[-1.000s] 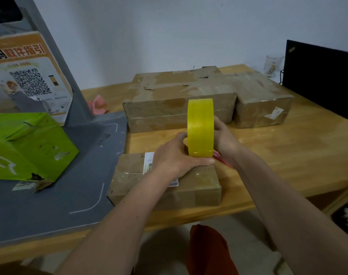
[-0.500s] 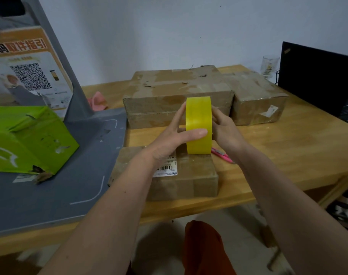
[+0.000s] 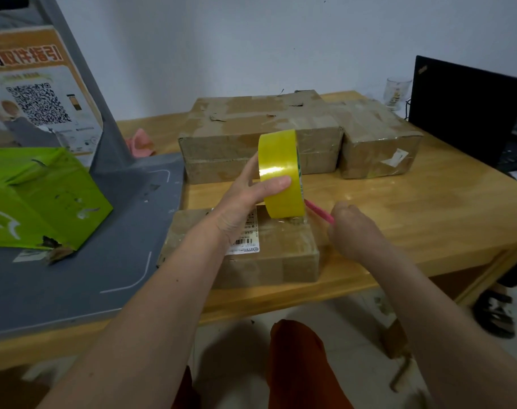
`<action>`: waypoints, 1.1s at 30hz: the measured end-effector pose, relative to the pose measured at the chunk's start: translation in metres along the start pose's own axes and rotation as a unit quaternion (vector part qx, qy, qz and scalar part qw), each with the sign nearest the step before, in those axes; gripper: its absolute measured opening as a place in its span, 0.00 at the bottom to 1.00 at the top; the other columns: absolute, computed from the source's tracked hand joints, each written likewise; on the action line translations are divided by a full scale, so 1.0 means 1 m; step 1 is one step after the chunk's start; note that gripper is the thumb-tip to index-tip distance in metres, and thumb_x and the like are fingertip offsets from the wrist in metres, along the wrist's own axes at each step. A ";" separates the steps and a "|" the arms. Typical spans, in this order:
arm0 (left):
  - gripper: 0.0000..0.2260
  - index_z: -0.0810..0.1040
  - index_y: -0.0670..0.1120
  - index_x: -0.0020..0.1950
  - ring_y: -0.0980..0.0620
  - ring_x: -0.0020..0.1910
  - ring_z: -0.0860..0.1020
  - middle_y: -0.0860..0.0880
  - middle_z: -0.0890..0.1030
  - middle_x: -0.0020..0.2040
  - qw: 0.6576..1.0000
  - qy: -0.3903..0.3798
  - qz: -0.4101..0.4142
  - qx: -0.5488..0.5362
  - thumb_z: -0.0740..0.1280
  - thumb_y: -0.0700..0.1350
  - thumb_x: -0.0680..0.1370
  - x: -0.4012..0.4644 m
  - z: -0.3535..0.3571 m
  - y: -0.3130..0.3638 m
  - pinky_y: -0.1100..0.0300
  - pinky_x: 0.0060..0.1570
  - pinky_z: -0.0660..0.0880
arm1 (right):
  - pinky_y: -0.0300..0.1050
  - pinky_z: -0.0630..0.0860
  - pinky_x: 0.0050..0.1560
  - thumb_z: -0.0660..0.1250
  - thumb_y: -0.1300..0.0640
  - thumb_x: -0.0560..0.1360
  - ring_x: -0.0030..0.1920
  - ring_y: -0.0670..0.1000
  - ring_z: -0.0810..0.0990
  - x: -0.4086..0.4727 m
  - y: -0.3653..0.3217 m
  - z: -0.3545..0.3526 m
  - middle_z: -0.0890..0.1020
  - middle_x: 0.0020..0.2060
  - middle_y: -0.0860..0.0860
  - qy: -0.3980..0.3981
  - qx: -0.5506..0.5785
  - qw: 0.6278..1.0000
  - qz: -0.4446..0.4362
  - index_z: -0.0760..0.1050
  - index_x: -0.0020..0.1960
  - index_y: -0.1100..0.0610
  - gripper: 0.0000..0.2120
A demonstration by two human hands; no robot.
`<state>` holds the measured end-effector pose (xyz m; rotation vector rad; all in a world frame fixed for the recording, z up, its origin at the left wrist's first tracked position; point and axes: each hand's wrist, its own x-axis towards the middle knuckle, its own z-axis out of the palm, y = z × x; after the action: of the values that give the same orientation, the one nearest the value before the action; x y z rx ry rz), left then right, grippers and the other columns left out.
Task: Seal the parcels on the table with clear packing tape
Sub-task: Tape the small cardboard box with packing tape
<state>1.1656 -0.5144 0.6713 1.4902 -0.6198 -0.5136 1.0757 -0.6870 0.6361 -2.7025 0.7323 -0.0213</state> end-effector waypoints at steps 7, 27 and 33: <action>0.58 0.62 0.50 0.78 0.42 0.65 0.78 0.43 0.77 0.68 0.998 -0.012 0.015 -0.063 0.84 0.60 0.53 -0.001 -0.003 -0.001 0.45 0.58 0.79 | 0.40 0.70 0.32 0.58 0.53 0.82 0.31 0.45 0.71 -0.057 0.024 0.005 0.73 0.33 0.49 0.171 0.325 0.929 -0.048 0.73 0.55 0.50 0.05; 0.61 0.59 0.54 0.79 0.41 0.64 0.78 0.43 0.76 0.69 0.993 -0.017 -0.011 -0.113 0.86 0.58 0.51 0.003 -0.002 -0.004 0.40 0.60 0.77 | 0.47 0.72 0.23 0.70 0.65 0.72 0.35 0.52 0.75 -0.080 0.001 -0.005 0.78 0.38 0.53 0.284 0.016 0.928 -0.240 0.84 0.51 0.57 0.09; 0.59 0.59 0.55 0.79 0.41 0.66 0.77 0.43 0.75 0.70 0.994 -0.016 -0.004 -0.112 0.85 0.57 0.53 0.004 -0.003 -0.006 0.37 0.63 0.74 | 0.42 0.64 0.29 0.70 0.68 0.68 0.36 0.54 0.75 -0.072 -0.015 -0.004 0.79 0.38 0.55 0.319 -0.083 0.905 -0.269 0.84 0.46 0.61 0.08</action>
<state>1.1710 -0.5149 0.6652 1.2750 -0.5616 -0.5942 1.0199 -0.6409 0.6496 -2.9769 0.1021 -1.0586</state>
